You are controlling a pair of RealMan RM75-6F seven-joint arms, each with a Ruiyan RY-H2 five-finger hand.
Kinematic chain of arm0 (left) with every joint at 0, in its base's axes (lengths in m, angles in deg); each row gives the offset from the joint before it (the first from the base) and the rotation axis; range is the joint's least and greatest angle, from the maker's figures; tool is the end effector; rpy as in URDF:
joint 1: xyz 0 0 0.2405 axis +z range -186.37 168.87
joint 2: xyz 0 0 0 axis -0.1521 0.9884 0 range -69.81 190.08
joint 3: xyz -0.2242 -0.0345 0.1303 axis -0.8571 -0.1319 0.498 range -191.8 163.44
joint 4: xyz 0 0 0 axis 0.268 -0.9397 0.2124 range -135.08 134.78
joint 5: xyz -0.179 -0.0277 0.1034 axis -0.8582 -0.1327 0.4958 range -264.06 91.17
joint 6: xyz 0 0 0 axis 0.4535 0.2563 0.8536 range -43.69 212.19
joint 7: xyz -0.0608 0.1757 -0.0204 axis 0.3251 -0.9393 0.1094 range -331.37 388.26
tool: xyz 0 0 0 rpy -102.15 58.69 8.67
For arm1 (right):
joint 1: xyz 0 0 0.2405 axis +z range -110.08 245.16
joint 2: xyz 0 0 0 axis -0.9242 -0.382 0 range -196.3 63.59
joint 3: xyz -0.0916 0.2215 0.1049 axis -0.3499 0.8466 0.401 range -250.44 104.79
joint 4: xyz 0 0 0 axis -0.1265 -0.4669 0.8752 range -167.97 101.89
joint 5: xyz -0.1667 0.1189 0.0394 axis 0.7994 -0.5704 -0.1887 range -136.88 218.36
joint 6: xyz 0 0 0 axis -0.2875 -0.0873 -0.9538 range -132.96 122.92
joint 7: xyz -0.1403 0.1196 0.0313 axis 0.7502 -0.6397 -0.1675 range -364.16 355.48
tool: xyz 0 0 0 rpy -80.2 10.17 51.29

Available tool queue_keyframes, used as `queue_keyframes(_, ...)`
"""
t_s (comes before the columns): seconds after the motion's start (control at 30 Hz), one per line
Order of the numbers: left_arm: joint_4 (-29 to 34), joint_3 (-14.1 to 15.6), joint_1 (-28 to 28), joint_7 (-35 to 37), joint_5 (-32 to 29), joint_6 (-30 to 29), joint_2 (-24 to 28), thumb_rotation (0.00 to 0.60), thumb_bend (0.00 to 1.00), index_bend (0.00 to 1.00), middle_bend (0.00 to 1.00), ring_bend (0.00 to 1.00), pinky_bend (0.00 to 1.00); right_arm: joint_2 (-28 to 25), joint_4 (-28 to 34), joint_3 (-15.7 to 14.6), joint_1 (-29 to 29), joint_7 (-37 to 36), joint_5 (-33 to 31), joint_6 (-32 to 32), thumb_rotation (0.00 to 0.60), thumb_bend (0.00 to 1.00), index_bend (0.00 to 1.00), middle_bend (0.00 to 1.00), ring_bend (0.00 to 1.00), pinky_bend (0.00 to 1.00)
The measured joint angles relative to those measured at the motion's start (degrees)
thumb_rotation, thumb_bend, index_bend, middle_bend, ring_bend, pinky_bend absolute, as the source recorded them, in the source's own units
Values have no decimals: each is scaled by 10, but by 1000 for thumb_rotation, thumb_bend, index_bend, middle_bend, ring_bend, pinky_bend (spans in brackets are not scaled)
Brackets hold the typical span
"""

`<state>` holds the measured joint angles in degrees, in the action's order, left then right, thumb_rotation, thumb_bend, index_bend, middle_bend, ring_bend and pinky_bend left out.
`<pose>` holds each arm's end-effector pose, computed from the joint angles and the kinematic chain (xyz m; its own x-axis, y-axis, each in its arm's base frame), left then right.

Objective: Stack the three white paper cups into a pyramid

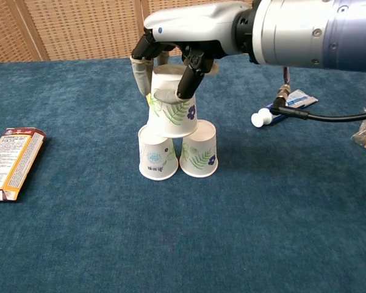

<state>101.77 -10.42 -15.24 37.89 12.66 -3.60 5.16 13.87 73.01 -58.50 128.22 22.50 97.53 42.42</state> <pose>-0.2572 0.2011 0.1712 0.2521 0.0956 0.9630 0.9459 -0.2345 -0.2243 0.0296 -0.3487 -0.0178 0.4979 -0.2761 0.8221 -0.6791 -0.7137 0.1716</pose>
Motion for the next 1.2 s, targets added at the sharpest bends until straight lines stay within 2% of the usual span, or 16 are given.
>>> queue_keyframes(0.5,-5,2,4,5,-3,1,0,600,491,0,0,0,126,22,-31,-13,27,7,-28,4,600,518,438,411,409,850)
queue_keyframes(1.2,-13,4,6,16,-1,2,0,600,490,0,0,0,127,31,-41,-28,38,9,-40,16,600,509,423,403,377,813)
